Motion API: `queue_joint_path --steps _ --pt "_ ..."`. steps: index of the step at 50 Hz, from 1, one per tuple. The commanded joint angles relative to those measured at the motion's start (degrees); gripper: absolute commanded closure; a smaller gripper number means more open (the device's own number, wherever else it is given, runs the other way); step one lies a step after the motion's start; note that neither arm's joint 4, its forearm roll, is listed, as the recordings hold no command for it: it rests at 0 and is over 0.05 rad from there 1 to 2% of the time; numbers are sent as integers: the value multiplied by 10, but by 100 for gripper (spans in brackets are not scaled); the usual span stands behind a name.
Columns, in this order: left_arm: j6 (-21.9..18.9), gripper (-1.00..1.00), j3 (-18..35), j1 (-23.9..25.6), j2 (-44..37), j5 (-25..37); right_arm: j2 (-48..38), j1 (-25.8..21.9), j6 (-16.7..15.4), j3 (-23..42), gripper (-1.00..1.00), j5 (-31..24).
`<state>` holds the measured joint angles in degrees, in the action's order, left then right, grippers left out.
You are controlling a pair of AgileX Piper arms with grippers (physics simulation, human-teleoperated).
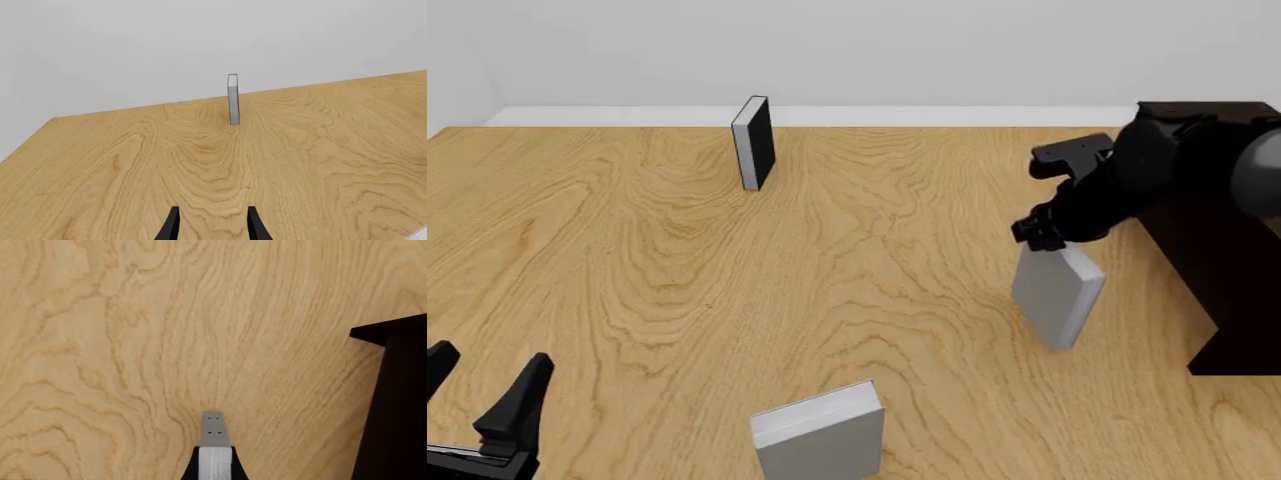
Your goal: Pick up the book on the right and place it on the cabinet shelf.
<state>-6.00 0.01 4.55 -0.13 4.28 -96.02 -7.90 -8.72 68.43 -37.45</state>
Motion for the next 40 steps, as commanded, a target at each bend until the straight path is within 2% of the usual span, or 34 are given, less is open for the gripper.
queue_joint_path --steps 1,14,16,18,22,24,26,28,30,32,34,35,37,38,40 --pt "0 -100 0 1 0 0 11 1 -1 27 100 -16" --pt "1 -100 0 2 0 -2 29 6 -32 65 100 -41" --pt "1 -100 0 3 0 -3 35 9 -52 65 100 -38" --pt "2 -100 0 3 0 -4 36 4 -40 72 100 -42" --pt "1 -100 0 4 0 -6 48 4 -61 71 100 -35" --pt "1 -100 0 5 0 -7 53 -6 -51 68 100 -29" --pt "1 -100 0 6 0 -7 61 9 -90 46 100 -7" --pt "3 -100 0 6 0 -7 71 -7 -102 28 100 4" --pt "2 -100 0 6 0 -8 71 0 -91 33 100 7" --pt "2 -100 0 6 0 -9 82 -17 -104 21 100 15" --pt "0 -100 0 7 0 -10 83 4 -124 16 100 21" --pt "0 -100 0 8 0 -9 83 2 -120 18 100 20" --pt "2 -100 0 8 0 -9 93 0 -144 6 100 28" --pt "2 -100 0 9 0 -9 92 16 -148 10 100 28" --pt "1 -100 0 10 0 -8 101 7 -166 6 100 34"
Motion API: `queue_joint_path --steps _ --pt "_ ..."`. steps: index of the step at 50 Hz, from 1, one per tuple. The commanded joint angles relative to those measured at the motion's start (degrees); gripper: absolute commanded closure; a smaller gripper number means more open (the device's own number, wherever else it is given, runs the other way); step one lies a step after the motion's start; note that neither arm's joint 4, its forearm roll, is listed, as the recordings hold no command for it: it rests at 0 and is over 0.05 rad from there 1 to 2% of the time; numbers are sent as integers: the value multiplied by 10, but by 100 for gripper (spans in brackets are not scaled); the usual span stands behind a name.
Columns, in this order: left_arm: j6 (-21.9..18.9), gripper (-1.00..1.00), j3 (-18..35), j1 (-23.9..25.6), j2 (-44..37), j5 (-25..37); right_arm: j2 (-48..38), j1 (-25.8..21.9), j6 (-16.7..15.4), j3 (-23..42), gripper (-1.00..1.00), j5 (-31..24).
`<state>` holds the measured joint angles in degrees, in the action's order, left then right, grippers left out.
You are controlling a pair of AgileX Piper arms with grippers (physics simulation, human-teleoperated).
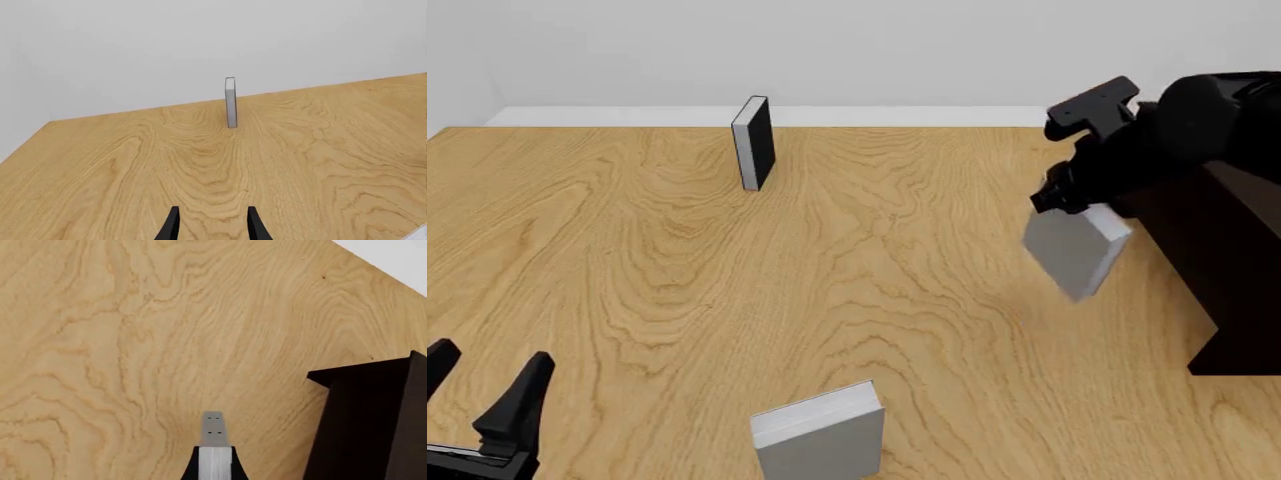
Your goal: Pick up the book on the right and place it on the cabinet shelf.
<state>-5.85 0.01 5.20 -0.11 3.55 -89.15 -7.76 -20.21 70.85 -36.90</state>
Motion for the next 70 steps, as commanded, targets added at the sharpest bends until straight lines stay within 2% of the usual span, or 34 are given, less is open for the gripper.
queue_joint_path --steps 1,4,6,7,11,17,20,24,27,30,31,33,35,39,43,45,49,51,57,58,60,63,69,70 --pt "0 -100 0 3 0 0 33 7 -51 -16 100 29" --pt "0 -100 0 3 0 -1 56 -14 -100 -44 100 58" --pt "0 -100 0 3 0 -1 49 18 -106 -45 100 56" --pt "0 -100 0 4 0 0 60 10 -136 -62 100 74" --pt "0 -100 0 4 0 1 70 14 -145 -62 100 91" --pt "0 -100 0 4 0 1 105 2 -207 -90 100 150" --pt "-1 -100 0 5 0 2 112 5 -212 -95 100 162" --pt "-1 -100 0 6 0 1 125 1 -245 -122 100 193" --pt "-1 -100 0 7 0 0 135 -26 -261 -144 100 208" --pt "-1 -100 0 6 0 1 142 -26 -258 -148 100 223" --pt "-1 -100 0 6 0 1 145 -18 -278 -162 100 235" --pt "-2 -100 0 6 0 1 154 -31 -294 -181 100 248" --pt "-1 -100 0 7 0 1 158 -18 -298 -186 100 260" --pt "-2 -100 0 7 0 1 170 -24 -304 -199 100 278" --pt "-7 -100 0 8 0 1 181 -28 -361 -250 100 325" --pt "-5 -100 0 7 0 1 184 -22 -368 -257 100 339" --pt "-5 -100 0 6 0 0 190 -19 -427 -302 100 399" --pt "-5 -100 0 6 0 1 190 -10 -431 -306 100 413" --pt "-4 -100 0 7 0 0 186 -14 -507 -369 100 499" --pt "-5 -100 0 7 0 0 185 -15 -516 -377 100 506" --pt "-6 -100 0 6 0 0 190 -11 -509 -375 100 525" --pt "-5 -100 0 6 0 -1 183 -16 -537 -403 100 561" --pt "-5 -100 0 6 0 -2 178 -16 -565 -429 100 614" --pt "-5 -100 0 5 0 -2 174 -14 -586 -441 100 637"
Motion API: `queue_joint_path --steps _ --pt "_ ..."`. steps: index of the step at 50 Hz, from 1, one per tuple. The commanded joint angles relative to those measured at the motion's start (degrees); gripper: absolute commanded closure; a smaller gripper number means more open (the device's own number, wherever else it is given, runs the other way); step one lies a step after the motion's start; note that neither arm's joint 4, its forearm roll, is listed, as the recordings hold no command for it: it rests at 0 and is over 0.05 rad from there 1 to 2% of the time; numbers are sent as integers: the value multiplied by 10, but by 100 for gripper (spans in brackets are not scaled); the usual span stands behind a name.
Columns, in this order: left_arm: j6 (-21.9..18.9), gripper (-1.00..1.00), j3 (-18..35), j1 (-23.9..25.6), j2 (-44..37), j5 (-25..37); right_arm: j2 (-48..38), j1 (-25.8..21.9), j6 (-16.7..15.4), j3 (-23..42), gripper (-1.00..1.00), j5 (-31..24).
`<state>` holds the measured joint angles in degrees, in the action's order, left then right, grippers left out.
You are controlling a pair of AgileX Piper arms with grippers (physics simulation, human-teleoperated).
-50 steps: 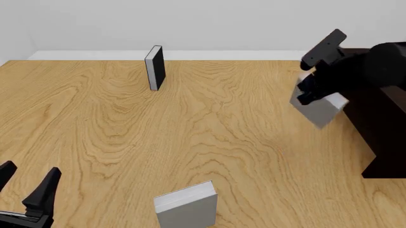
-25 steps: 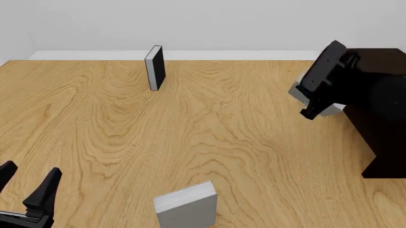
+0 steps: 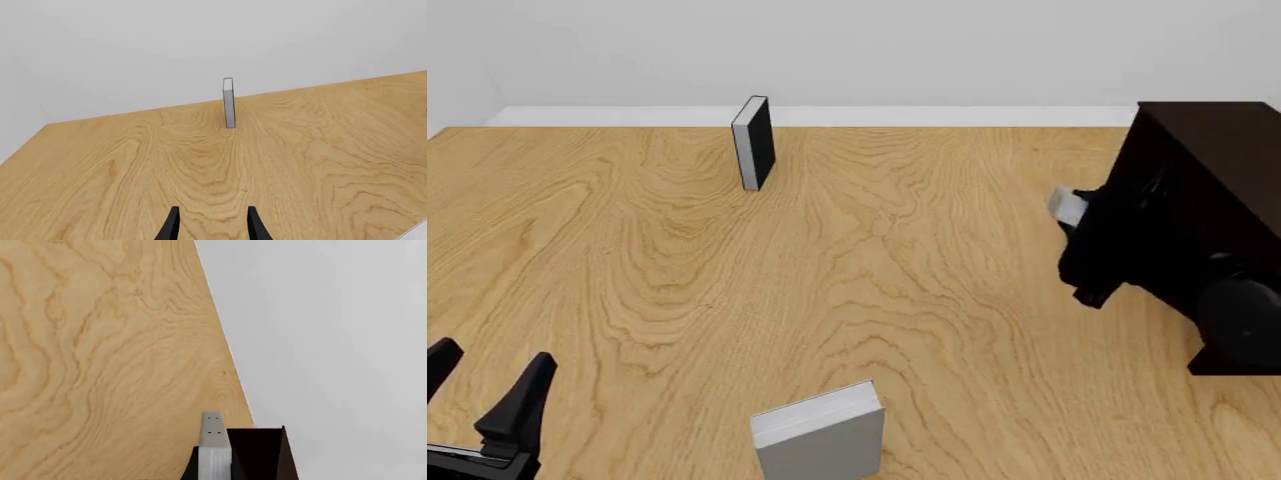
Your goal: Pick up the book on the right and place it on the cabinet shelf.
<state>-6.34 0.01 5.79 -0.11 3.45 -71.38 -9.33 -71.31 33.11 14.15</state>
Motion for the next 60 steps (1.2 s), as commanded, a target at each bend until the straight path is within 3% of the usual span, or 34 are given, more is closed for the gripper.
queue_joint_path --steps 1,4,7,18,20,22,29,31,49,60 --pt "0 -100 0 -1 0 -1 -9 -1 -95 -76 100 141" --pt "1 -100 0 0 0 -1 -1 -1 -85 -74 100 135" --pt "2 -100 0 -1 0 -2 -16 -1 -124 -102 100 188" --pt "1 -100 0 -1 -1 -3 -30 1 -139 -121 100 245" --pt "2 -100 0 -1 0 -2 -39 3 -157 -130 100 270" --pt "1 -100 0 0 0 -2 -31 11 -146 -125 100 263" --pt "1 -100 0 1 0 0 -17 16 -146 -126 100 261" --pt "2 -100 0 1 0 -1 -19 19 -159 -131 100 270" --pt "1 -100 0 1 0 -2 6 41 -143 -143 100 277" --pt "1 -100 0 2 0 -3 -19 47 -139 -157 100 312"
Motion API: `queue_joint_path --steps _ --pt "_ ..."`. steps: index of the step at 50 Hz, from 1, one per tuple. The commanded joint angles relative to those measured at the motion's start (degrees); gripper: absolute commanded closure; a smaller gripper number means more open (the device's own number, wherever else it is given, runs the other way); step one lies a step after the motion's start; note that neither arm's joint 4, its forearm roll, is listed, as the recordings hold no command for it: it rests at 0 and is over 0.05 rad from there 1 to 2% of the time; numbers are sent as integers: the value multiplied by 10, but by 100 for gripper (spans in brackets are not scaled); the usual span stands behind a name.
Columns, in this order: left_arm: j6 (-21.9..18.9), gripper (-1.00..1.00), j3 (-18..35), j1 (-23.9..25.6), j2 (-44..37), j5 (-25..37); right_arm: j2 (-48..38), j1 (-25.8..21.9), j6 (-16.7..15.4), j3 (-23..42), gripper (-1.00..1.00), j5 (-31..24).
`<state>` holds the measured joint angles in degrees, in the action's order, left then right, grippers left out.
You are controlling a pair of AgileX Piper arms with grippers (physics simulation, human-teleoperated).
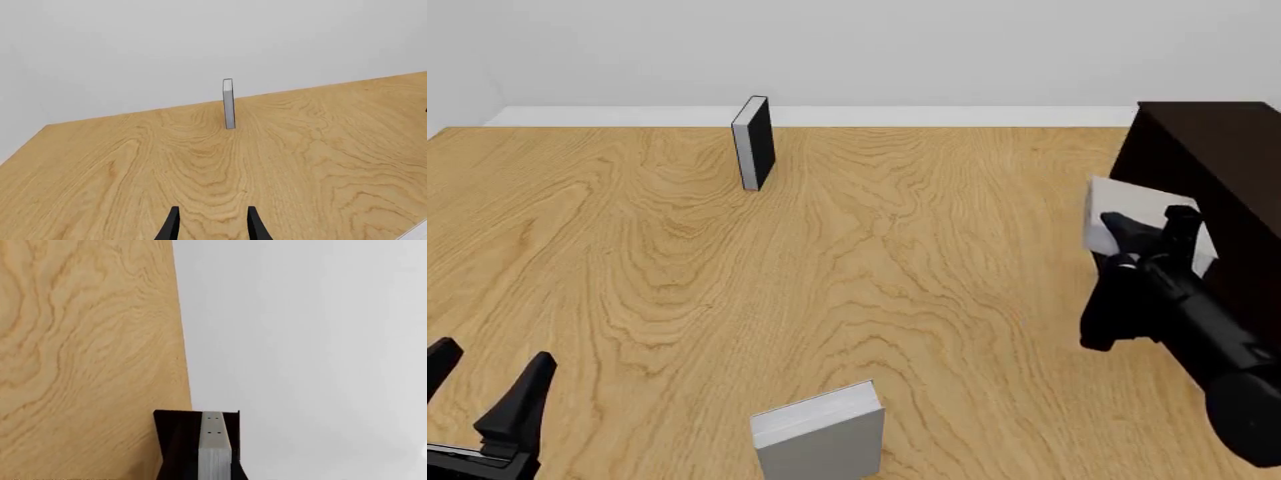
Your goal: Pick up the book on the right and place it on the cabinet shelf.
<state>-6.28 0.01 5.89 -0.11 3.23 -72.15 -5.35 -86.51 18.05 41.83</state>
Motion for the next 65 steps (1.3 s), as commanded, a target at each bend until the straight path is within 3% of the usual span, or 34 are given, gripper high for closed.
queue_joint_path --steps 1,15,17,20,24,29,32,65 --pt "0 -100 0 1 0 -1 -19 10 14 -8 100 44" --pt "2 -100 0 1 -1 -1 -84 18 1 -17 100 129" --pt "3 -100 0 1 -1 -1 -108 18 -20 -24 100 163" --pt "3 -100 0 2 -1 -2 -119 25 -23 -27 100 176" --pt "3 -100 0 2 -1 -1 -113 36 -10 -24 100 172" --pt "4 -100 0 2 -1 -1 -132 45 -24 -29 100 200" --pt "5 -100 0 4 -1 0 -128 46 -13 -24 100 189" --pt "2 -100 0 1 0 3 -217 85 -10 0 100 241"
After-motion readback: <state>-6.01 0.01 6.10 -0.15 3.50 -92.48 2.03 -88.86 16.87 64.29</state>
